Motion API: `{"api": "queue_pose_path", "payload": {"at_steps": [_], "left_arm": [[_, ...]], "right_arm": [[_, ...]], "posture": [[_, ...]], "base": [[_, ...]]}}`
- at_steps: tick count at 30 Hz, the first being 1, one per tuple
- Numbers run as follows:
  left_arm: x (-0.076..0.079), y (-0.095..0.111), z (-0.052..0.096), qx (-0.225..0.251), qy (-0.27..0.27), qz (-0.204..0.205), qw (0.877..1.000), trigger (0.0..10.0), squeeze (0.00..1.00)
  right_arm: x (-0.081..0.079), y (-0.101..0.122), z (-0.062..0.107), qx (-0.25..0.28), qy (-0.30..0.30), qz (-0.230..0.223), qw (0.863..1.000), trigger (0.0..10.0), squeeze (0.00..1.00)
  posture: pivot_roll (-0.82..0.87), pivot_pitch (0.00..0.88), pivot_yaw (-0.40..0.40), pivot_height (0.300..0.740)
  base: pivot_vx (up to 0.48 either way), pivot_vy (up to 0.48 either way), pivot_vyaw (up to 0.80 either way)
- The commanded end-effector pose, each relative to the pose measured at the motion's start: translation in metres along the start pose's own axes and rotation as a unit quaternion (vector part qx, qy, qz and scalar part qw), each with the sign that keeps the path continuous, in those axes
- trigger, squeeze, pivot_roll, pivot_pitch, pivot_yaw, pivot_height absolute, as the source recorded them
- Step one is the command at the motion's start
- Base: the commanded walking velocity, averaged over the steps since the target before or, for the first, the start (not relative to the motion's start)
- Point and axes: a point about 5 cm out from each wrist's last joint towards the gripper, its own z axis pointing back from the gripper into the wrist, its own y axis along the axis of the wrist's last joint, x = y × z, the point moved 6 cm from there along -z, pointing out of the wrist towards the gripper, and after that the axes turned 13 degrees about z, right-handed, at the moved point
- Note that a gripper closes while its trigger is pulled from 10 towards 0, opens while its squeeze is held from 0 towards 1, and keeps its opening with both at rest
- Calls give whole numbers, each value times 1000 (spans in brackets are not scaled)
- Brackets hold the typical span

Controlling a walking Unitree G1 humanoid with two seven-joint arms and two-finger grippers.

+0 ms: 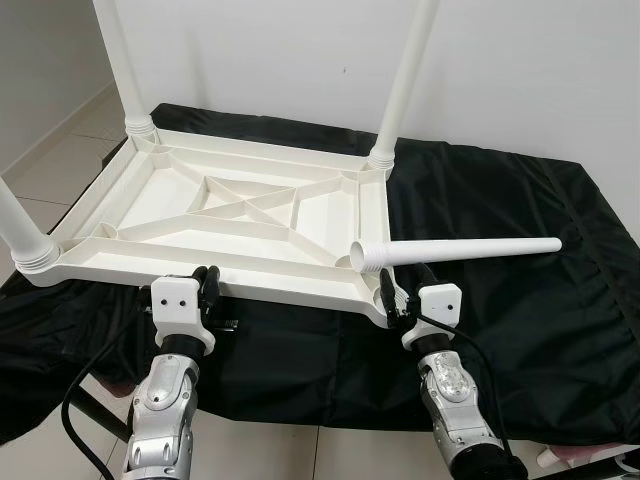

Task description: Building children table

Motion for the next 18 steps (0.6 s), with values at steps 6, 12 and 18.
{"api": "queue_pose_path", "payload": {"at_steps": [6, 12, 18], "left_arm": [[-9, -2, 3, -2, 34, -1, 999, 10000, 0], [-9, -4, 5, -6, 34, 8, 999, 10000, 0], [-8, -5, 6, -7, 31, 18, 999, 10000, 1000]], "right_arm": [[-1, -4, 4, -9, 10, 4, 1000, 10000, 0], [-2, -5, 5, -11, 14, -1, 1000, 10000, 620], [-4, -4, 6, -6, 19, -14, 1000, 10000, 1000]], "posture": [[41, 24, -74, 740], [45, 21, -77, 740], [42, 21, -76, 740]], "base": [[0, 0, 0], [0, 0, 0], [0, 0, 0]]}}
